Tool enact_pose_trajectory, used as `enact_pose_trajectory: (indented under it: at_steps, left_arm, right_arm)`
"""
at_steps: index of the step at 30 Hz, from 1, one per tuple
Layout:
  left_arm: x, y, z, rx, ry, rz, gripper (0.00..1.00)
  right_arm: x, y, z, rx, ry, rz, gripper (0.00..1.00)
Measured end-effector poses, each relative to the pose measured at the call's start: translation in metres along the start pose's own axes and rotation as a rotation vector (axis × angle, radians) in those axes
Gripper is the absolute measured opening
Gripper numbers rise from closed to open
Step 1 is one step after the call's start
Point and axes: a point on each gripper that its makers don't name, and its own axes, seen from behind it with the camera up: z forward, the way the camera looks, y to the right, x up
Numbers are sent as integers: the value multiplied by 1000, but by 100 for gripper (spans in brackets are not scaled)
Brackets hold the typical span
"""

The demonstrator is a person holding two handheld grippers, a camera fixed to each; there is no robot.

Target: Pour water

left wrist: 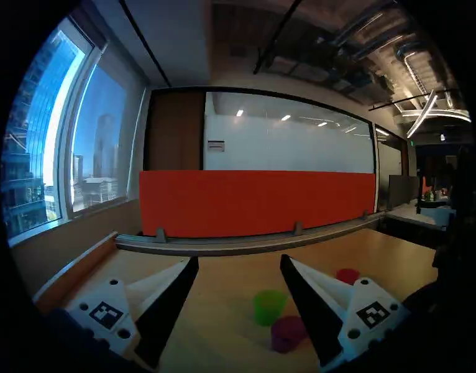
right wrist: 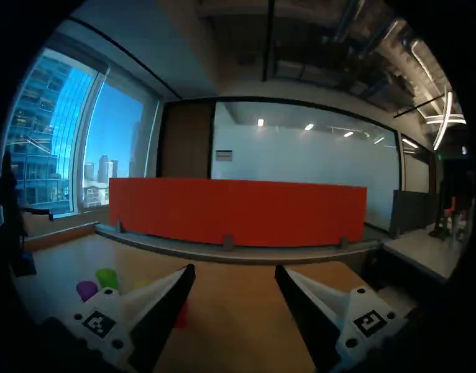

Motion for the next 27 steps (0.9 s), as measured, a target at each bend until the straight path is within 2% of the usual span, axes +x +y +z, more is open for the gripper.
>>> enact_pose_trajectory:
  at_steps: [3,12,24,27]
  left_arm:
    - [16,5,11,-23,0,-5,98]
    - [19,19,22,-122,-42,-11,98]
    - [33,43,18,-299,-17,44,98]
    - [34,48,16,-338,-18,44,98]
  right_arm:
    - [11,-6,2,19,2,-3,100]
    - [16,-27,6,106,-3,12,100]
    - [32,-74,-3,343,2,15,100]
    - [33,-81,-3,377,-3,13,100]
